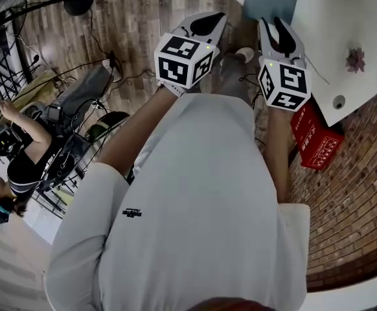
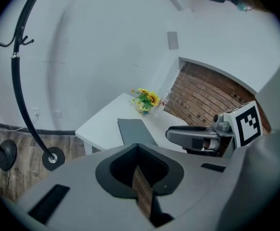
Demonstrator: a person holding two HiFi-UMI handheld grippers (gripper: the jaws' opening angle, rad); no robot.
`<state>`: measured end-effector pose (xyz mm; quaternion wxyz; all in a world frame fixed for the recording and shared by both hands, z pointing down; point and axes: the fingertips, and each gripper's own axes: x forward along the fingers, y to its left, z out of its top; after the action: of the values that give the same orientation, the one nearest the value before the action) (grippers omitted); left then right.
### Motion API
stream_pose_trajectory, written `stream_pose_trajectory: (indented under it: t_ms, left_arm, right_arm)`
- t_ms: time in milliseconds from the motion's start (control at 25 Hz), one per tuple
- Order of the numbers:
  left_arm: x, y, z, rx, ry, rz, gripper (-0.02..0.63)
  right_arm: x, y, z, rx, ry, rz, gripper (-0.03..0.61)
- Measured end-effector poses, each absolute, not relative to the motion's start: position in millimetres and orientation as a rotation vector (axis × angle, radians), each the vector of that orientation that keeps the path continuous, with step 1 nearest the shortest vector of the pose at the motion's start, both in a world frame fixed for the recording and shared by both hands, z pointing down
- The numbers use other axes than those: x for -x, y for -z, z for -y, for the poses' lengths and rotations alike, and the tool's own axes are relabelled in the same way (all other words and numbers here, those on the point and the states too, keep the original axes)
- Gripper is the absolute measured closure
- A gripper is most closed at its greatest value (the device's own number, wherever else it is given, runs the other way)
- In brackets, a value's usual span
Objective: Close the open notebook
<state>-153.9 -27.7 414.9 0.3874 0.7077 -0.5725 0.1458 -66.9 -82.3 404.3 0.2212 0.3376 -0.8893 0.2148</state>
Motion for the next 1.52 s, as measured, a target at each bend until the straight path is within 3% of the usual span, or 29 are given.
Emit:
stream_pose_trajectory:
  t_ms: [160,280,560,1520]
  left_arm:
    - [149,-396,29,-1.832,-0.361,1.472,0.604]
    - [144,-382,30,-1.861,-0.356,1.486,0.604]
    - [134,-353,34,-1.912,-0.33,1.504,0.604]
    - [96,-274,70,-2.151,-0.255,1.481,0.604]
  right_arm:
    - [56,-385,83,-0.962,-0.563,2.476,0.464]
    - [47,-374,83,-0.974,-0.538,2.476,0.534]
    - [21,-347,89,-1.024,-0.518,2.494,0.565]
    - [-81,-248,99,-1.413,-0.378,2.529,0.566]
